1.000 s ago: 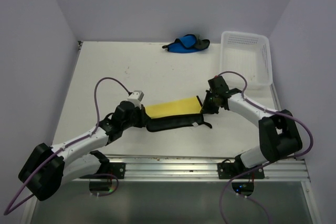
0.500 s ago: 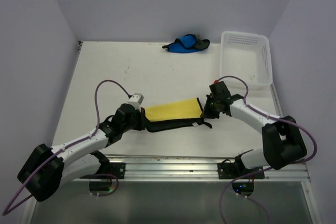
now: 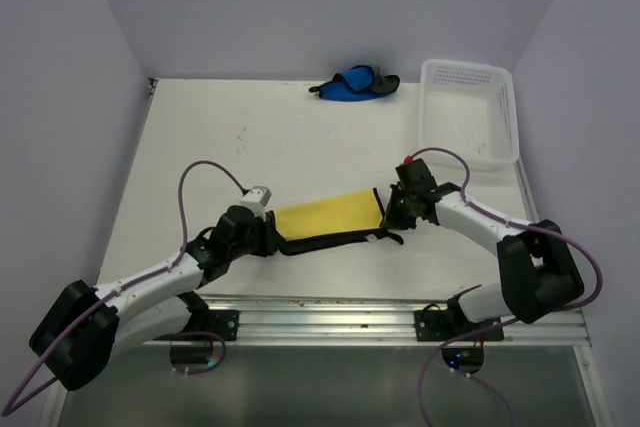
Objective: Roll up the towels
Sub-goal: Fold the towel
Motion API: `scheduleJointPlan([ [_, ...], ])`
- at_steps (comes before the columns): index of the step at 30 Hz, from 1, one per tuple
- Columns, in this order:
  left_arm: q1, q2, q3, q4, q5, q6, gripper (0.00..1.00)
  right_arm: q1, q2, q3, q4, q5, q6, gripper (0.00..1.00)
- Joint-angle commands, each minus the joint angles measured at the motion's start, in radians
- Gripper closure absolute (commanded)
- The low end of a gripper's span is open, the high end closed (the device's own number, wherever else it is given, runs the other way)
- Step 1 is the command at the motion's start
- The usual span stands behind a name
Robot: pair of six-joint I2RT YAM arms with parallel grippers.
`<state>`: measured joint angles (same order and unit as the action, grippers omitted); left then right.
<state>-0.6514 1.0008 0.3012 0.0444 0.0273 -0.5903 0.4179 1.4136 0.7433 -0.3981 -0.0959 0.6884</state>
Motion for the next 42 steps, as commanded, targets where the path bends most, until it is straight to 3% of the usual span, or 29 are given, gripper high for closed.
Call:
scheduleJointPlan([
  [1,-0.008,-0.036,-0.028,0.037,0.022,-0.014,0.79,-0.005,0.007,-0.010,0.016,0.051,-0.006,0.98],
  [2,-0.014,-0.045,-0.034,0.040,0.022,-0.016,0.72,-0.004,0.008,-0.009,0.018,0.051,-0.007,0.98],
  [3,-0.019,-0.057,-0.037,0.041,0.022,-0.019,0.59,-0.005,0.010,-0.005,0.018,0.053,-0.004,0.97],
  [6,-0.034,-0.106,-0.042,0.040,0.023,-0.023,0.47,-0.004,0.015,0.001,0.022,0.055,-0.003,0.94],
  [11,-0.037,-0.194,-0.028,0.006,0.013,-0.040,0.43,-0.005,0.018,0.004,0.031,0.045,0.005,0.90],
  [14,-0.037,-0.200,-0.017,0.003,-0.001,-0.043,0.43,-0.005,0.016,0.001,0.039,0.032,0.007,0.81],
  [18,-0.037,-0.151,-0.001,0.032,0.000,-0.048,0.44,-0.005,-0.005,0.008,0.018,0.031,-0.003,0.56],
  [21,-0.037,-0.096,0.027,0.074,0.013,-0.046,0.44,-0.005,-0.047,0.025,-0.037,0.071,-0.027,0.44],
  [24,-0.036,-0.027,0.082,0.097,0.016,-0.028,0.43,-0.007,-0.084,0.047,-0.102,0.094,-0.058,0.41],
  [26,-0.037,0.018,0.125,0.101,0.014,-0.016,0.43,-0.005,-0.097,0.059,-0.123,0.113,-0.078,0.41],
  [29,-0.034,0.053,0.162,0.127,-0.001,-0.019,0.45,-0.005,-0.114,0.067,-0.116,0.119,-0.092,0.57],
  [30,-0.036,0.064,0.174,0.132,-0.007,-0.019,0.47,-0.005,-0.114,0.073,-0.090,0.116,-0.101,0.67],
  [31,-0.036,0.091,0.183,0.137,-0.013,-0.019,0.49,-0.007,-0.111,0.079,-0.073,0.101,-0.102,0.72],
  [32,-0.034,0.107,0.202,0.143,-0.023,-0.019,0.62,-0.005,-0.107,0.099,-0.052,0.070,-0.105,0.75],
  [33,-0.034,0.123,0.210,0.146,-0.024,-0.017,0.68,-0.005,-0.090,0.106,-0.004,0.036,-0.107,0.80],
  [34,-0.036,0.157,0.225,0.155,-0.038,-0.019,0.73,-0.004,-0.076,0.126,0.023,0.010,-0.107,0.82],
  [35,-0.034,0.174,0.234,0.152,-0.055,-0.022,0.85,-0.001,-0.061,0.140,0.045,-0.023,-0.102,0.83],
  [38,-0.033,0.222,0.254,0.123,-0.090,-0.032,1.00,0.024,0.031,0.217,0.084,-0.045,-0.109,0.85],
  [42,-0.033,0.219,0.228,0.109,-0.101,-0.045,1.00,0.079,0.137,0.300,0.126,-0.060,-0.118,0.87],
])
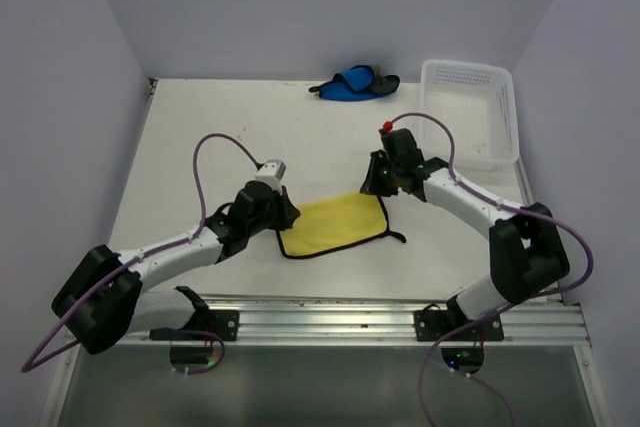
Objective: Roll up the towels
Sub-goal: Fold the towel
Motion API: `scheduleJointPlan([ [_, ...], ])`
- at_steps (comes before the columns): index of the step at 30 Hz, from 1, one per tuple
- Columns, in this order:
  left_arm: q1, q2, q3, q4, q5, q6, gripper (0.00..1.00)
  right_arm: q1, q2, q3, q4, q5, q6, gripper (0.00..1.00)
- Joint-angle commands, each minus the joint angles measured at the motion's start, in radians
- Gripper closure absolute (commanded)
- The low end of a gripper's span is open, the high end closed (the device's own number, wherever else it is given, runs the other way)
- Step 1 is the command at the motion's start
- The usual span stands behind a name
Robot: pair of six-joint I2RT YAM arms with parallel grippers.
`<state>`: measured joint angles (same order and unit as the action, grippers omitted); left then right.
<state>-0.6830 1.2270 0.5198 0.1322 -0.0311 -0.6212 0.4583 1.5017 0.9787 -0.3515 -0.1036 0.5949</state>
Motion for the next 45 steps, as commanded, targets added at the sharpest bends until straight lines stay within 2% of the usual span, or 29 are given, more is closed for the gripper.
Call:
scheduleJointPlan([
  [1,-0.001,-0.011,-0.010,0.018,-0.058,-0.015,1.00,0.048,0.099,0.092,0.086,-0.054,-0.024,0.88],
  [8,-0.001,0.032,-0.060,-0.006,-0.186,-0.012,1.00,0.105,0.285,0.181,0.134,-0.094,0.002,0.89],
  [15,0.003,0.104,-0.078,0.012,-0.214,-0.025,1.00,0.134,0.336,0.183,0.167,-0.099,0.005,0.89],
  [27,0.017,0.178,-0.043,-0.058,-0.251,-0.069,1.00,0.123,0.362,0.178,0.140,-0.061,-0.024,0.85],
  [40,0.034,0.192,-0.041,-0.105,-0.228,-0.091,1.00,-0.027,0.302,0.123,0.106,-0.061,-0.079,0.82],
  [45,0.036,0.200,-0.038,-0.108,-0.222,-0.089,1.00,-0.041,0.285,0.094,0.103,-0.045,-0.098,0.80],
])
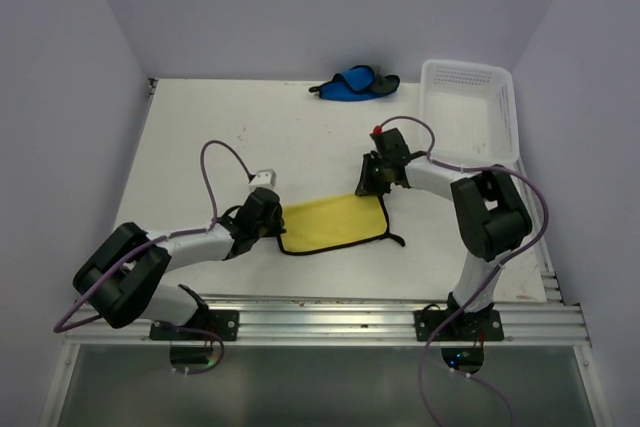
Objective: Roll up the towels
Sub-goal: Fold the towel
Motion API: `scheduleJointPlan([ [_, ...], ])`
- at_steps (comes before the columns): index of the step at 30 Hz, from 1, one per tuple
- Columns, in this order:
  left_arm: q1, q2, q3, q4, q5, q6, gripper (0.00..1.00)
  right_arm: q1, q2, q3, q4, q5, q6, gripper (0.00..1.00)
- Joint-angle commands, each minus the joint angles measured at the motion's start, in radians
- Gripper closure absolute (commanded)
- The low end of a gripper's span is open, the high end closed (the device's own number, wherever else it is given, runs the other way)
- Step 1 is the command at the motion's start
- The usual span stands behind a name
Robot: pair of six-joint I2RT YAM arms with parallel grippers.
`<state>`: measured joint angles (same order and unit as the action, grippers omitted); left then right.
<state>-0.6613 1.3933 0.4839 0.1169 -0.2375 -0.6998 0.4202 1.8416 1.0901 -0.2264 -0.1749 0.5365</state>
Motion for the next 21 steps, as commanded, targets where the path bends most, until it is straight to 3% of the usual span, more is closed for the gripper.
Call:
scheduleJointPlan([
  [1,0.012,0.035,-0.002,-0.092,-0.014,-0.010,1.00,-0.004,-0.058,-0.031,-0.021,0.029,-0.038,0.80],
  [14,0.014,0.041,0.001,-0.094,-0.002,-0.009,1.00,-0.034,-0.146,-0.076,-0.053,0.084,-0.064,0.68],
  [21,0.014,0.039,-0.007,-0.094,0.004,-0.009,1.00,-0.032,-0.160,-0.099,-0.067,0.118,-0.075,0.67],
])
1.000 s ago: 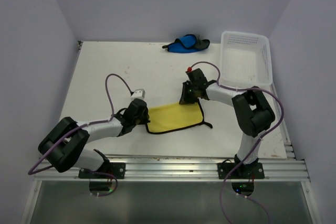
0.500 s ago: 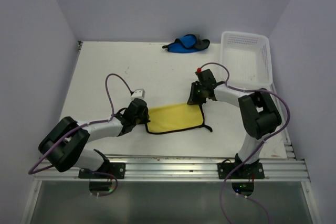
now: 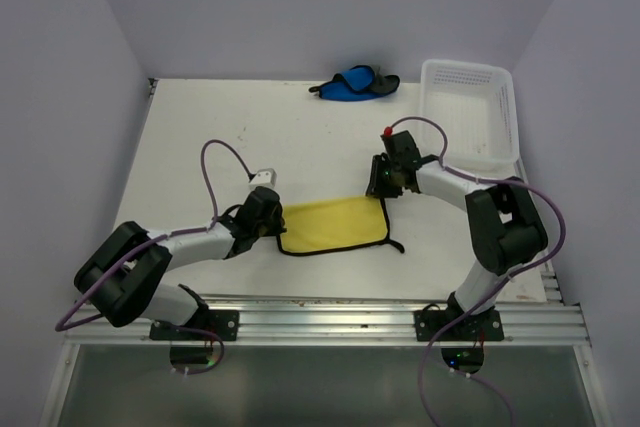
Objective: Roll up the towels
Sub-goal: Fold the towel
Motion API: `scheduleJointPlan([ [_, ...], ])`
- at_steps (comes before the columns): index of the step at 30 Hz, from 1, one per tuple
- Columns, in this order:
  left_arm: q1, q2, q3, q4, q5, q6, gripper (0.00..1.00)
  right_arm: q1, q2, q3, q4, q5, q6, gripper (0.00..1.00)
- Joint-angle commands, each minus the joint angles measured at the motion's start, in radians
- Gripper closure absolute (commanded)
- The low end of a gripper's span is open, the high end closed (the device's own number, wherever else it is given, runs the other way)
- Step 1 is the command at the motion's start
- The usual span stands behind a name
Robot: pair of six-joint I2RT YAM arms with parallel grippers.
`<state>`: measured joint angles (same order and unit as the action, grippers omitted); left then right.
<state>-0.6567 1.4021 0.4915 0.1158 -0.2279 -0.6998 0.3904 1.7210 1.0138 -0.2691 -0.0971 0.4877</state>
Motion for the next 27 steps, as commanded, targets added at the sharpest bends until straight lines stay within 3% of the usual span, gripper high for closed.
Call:
scheduleJointPlan([
  [1,0.009,0.029,-0.016,-0.093,-0.004,-0.009,1.00,-0.004,-0.040,-0.027,-0.028,0.046,-0.028,0.68],
  [12,0.009,0.021,-0.021,-0.085,0.010,-0.001,1.00,-0.005,-0.012,-0.028,-0.007,0.034,-0.024,0.69],
  [22,0.009,-0.084,-0.034,-0.068,0.061,0.039,1.00,-0.007,-0.239,0.034,-0.134,-0.009,-0.032,0.57],
  [27,0.008,-0.152,-0.018,-0.091,0.064,0.057,0.68,-0.007,-0.359,-0.042,-0.202,0.019,-0.011,0.56],
])
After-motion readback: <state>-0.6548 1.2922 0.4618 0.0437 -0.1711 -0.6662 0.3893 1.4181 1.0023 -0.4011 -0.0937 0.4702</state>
